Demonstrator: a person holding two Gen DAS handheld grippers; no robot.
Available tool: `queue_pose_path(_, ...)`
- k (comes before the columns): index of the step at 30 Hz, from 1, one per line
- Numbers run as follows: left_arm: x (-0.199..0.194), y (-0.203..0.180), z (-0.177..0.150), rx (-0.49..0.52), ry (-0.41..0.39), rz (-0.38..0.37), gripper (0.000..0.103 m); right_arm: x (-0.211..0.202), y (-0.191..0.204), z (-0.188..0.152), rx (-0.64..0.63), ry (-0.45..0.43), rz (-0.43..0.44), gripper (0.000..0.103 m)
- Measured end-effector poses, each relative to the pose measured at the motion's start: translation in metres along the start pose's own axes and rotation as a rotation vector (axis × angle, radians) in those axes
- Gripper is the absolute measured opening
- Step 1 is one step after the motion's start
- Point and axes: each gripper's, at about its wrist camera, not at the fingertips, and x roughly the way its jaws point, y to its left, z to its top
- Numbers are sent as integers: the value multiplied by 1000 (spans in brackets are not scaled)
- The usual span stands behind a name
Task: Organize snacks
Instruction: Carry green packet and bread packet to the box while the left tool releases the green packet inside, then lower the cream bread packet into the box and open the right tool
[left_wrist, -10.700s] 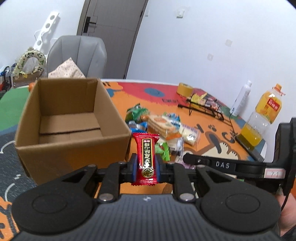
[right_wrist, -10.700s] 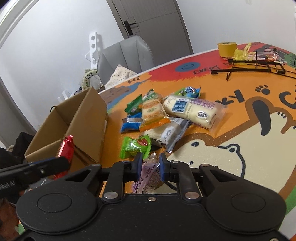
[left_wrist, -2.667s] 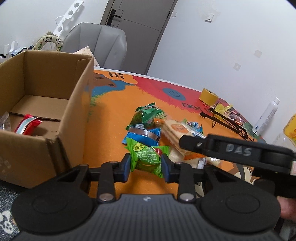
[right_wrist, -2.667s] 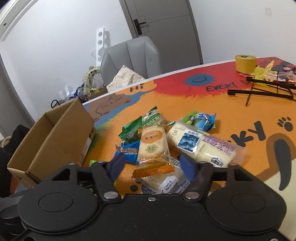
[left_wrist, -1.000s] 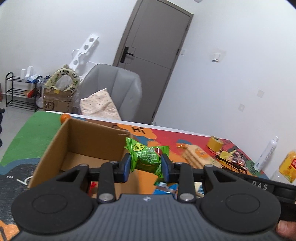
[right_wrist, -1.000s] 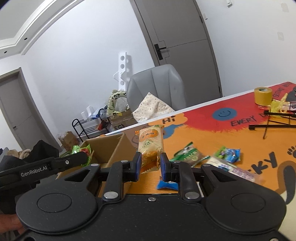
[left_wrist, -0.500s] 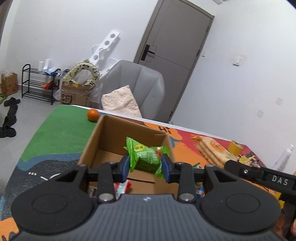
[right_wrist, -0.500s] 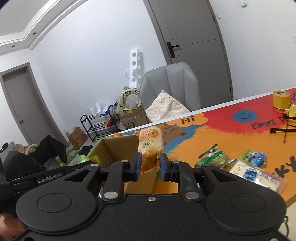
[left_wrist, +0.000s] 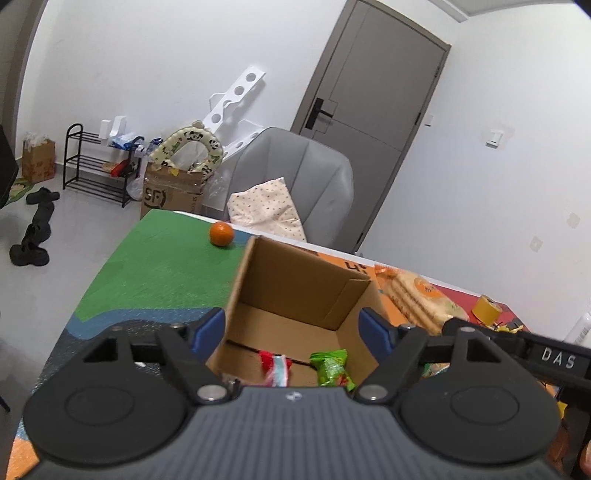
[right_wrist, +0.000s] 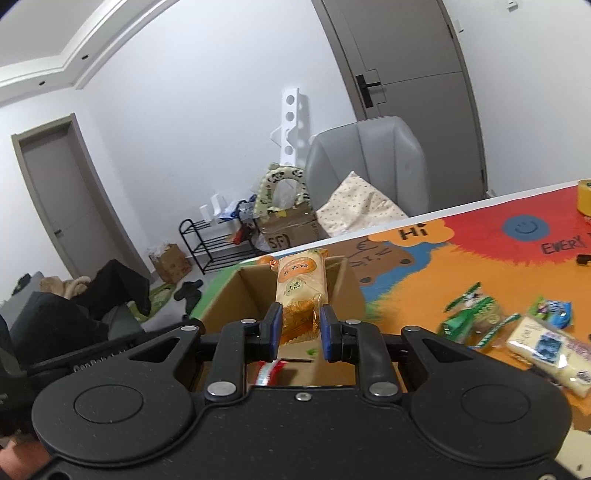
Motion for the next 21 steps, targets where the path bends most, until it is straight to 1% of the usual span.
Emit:
queue_pose_path(1, 0, 1, 0, -2, 5, 3, 80, 1, 2, -1, 0, 5, 11, 30)
queue_pose_path(4, -1, 2, 0, 3, 16, 6, 83, 3, 6, -5, -11, 24, 2, 44)
queue_pose_path(5, -1, 3, 0, 6, 18, 8, 84, 2, 6, -7, -7, 23, 0, 45)
queue_pose_path(10, 0, -1, -4, 17, 30, 3, 86, -4, -4, -9, 29, 31, -16, 46)
queue_pose_path(14, 1, -8, -7, 31, 38, -10, 88, -11, -13, -10, 44, 24, -36, 54)
queue_pose_path(19, 1, -20, -10, 54, 44, -30, 90, -21, -25, -14, 59, 25, -60, 59)
queue_pose_path(21, 0, -26, -12, 66, 48, -41, 92, -26, -31, -15, 65, 23, -70, 63)
